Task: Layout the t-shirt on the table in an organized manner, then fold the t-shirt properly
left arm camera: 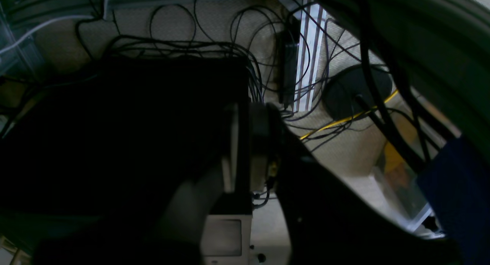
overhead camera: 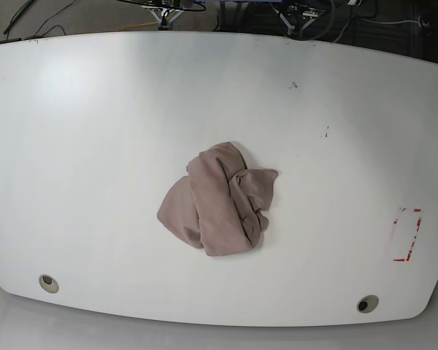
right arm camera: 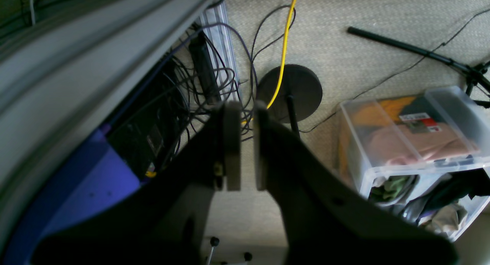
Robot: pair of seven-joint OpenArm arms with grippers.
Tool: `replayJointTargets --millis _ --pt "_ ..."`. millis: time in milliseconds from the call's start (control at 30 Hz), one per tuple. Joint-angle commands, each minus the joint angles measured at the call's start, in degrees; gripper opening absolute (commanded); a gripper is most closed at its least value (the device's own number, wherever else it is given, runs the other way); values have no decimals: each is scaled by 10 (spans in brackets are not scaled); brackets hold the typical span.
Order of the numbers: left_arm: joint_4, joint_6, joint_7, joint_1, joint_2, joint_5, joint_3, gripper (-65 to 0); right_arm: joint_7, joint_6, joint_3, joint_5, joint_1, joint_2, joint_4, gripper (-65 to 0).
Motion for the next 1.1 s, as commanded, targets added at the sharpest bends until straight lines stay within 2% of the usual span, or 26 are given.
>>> replayJointTargets --millis 0,233,1067 --pt "12 1 0 6 -3 1 2 -604 0 2 0 -1 -5 0 4 -600" --pt "40 1 0 23 -6 3 4 -605 -1 2 0 -1 -11 1 9 -600" --pt "16 2 -5 9 -3 2 1 -604 3 3 -5 -1 -5 1 5 -597"
